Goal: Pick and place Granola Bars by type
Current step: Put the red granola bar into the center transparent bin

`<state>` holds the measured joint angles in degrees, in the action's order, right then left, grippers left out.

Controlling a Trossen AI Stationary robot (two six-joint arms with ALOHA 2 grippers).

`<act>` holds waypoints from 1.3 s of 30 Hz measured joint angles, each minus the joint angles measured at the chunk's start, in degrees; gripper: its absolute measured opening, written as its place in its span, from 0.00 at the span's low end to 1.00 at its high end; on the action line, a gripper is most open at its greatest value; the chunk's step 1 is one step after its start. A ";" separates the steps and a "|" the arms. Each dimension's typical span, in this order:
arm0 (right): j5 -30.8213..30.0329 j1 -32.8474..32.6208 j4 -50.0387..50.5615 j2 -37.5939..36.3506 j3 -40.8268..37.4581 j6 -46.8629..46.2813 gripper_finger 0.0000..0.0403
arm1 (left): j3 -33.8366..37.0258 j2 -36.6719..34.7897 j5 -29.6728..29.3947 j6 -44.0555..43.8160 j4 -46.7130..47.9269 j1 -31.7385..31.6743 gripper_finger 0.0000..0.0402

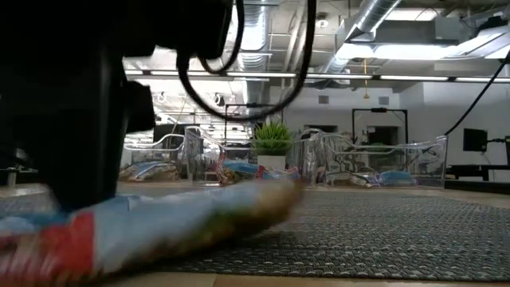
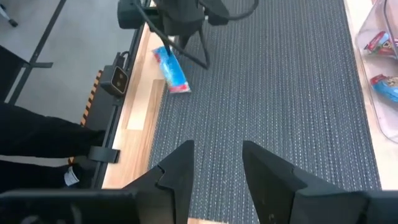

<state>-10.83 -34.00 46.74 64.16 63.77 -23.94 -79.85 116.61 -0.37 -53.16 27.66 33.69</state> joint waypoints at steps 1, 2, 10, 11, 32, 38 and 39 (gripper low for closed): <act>0.00 0.00 0.04 0.00 0.00 0.00 0.32 | 0.00 0.61 0.87 0.04 -0.50 0.00 0.25; 0.00 0.00 0.21 0.00 0.00 0.00 0.32 | 0.00 1.10 1.70 0.14 -1.07 -0.04 0.25; 0.02 0.00 1.27 0.00 0.00 0.00 0.32 | 0.00 1.61 2.90 1.21 -2.60 0.04 0.25; 0.02 0.00 1.27 0.00 0.00 -0.02 0.32 | 0.00 1.55 3.76 1.31 -3.50 0.02 0.25; 0.07 0.00 1.25 0.00 0.00 -0.04 0.32 | -0.07 0.84 4.31 -9.90 -13.08 0.04 0.25; 0.07 0.00 1.23 0.00 0.00 -0.04 0.32 | -0.07 0.84 2.63 -16.06 -10.60 -0.36 0.25; 0.07 0.00 1.25 0.00 0.00 -0.02 0.32 | -0.07 0.84 2.65 -17.45 -10.80 -0.40 0.25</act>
<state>-10.76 -34.00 47.99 64.16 63.77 -23.97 -79.92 117.45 2.28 -70.61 16.86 33.29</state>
